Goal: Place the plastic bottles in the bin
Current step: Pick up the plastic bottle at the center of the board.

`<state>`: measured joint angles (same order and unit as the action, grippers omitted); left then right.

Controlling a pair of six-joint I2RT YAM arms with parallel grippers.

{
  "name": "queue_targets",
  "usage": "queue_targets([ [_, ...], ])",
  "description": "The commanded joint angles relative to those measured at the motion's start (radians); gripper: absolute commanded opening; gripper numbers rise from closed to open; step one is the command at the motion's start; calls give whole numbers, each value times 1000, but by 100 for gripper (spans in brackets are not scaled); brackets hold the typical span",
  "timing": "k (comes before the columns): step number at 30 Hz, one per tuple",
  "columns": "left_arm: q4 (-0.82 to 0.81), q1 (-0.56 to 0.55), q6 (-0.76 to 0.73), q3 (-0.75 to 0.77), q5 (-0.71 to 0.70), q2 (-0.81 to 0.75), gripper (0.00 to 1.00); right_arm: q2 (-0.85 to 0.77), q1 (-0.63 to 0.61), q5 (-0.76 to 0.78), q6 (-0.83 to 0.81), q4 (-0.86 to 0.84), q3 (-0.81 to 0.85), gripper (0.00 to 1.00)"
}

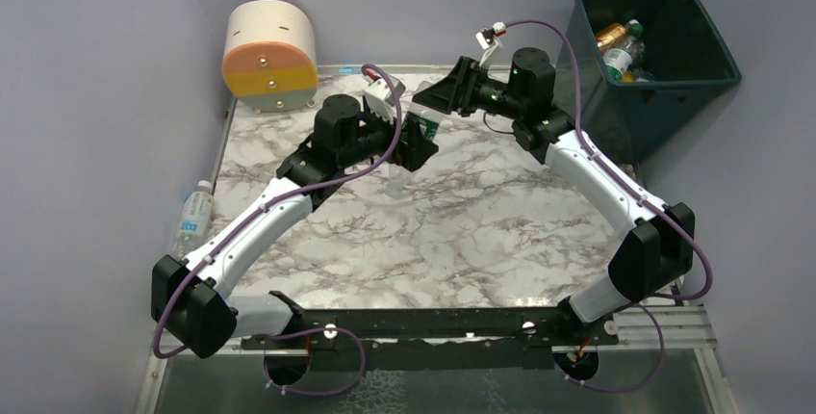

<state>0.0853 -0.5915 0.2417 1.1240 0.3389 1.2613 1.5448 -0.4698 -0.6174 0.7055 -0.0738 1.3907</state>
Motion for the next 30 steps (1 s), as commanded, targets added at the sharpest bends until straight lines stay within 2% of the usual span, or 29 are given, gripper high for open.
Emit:
queue_targets([
  [1,33,-7,-18,48,-43,-3,99,12,-5,12,-20,-28,13,57],
  [15,162,-5,-53,138,-140,-99,99,31,17,205,-169,140,127,57],
  [22,229,-4,-66,164,-226,-124,99,36,117,237,-210,180,189,57],
  [30,304,3,-71,180,-317,-109,99,70,315,223,-245,231,366,57],
])
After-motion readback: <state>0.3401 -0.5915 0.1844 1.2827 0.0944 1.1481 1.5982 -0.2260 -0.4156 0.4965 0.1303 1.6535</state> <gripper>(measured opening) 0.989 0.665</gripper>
